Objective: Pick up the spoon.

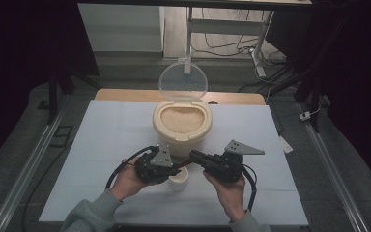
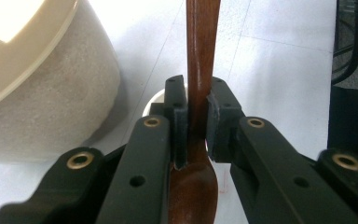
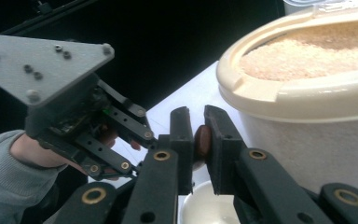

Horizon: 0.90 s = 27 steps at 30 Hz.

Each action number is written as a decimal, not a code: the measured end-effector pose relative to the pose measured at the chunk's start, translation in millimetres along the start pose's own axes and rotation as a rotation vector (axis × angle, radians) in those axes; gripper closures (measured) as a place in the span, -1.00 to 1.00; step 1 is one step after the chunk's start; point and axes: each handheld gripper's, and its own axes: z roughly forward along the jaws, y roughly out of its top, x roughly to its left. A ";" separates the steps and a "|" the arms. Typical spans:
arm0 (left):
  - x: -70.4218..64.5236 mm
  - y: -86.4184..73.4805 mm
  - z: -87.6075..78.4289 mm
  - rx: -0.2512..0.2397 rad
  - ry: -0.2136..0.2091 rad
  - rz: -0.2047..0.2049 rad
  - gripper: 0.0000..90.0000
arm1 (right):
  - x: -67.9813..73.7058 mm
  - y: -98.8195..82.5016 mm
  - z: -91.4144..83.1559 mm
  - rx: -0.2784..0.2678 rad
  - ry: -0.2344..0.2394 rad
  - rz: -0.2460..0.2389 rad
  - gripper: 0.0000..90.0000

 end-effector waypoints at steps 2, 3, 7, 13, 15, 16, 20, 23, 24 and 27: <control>-0.1 0.1 -0.2 -0.001 0.000 0.000 0.77 | -0.2 -0.2 0.0 -0.004 0.006 0.000 0.84; -0.1 0.1 -0.4 -0.002 -0.001 0.001 0.77 | -0.7 -0.5 -0.1 -0.007 0.010 0.003 0.84; 0.1 0.1 -1.0 -0.007 -0.002 0.000 0.77 | -2.7 -1.5 -0.4 -0.023 0.026 0.014 0.85; -0.2 0.2 -2.3 -0.020 -0.003 -0.003 0.77 | -1.7 -1.3 -1.2 -0.041 0.035 0.013 0.86; -1.0 0.2 -2.7 -0.019 0.004 0.004 0.77 | -1.6 -1.0 -1.1 -0.039 0.036 0.010 0.86; -1.5 0.5 -2.3 -0.019 -0.001 0.006 0.78 | -1.4 -0.9 -1.1 -0.037 0.035 0.009 0.85; -3.1 1.4 -1.2 -0.014 0.009 0.008 0.79 | -1.0 -3.0 -0.3 -0.046 0.010 0.007 0.80; -2.9 1.7 -2.2 -0.023 0.018 0.005 0.80 | -1.9 -4.2 1.2 -0.040 0.004 0.010 0.73; -2.7 1.6 -3.4 -0.042 0.022 -0.007 0.80 | -1.9 -5.0 2.9 -0.026 0.008 0.007 0.69; -1.4 1.5 -6.3 -0.054 0.020 -0.017 0.80 | 0.2 -8.0 6.3 -0.023 0.014 0.009 0.74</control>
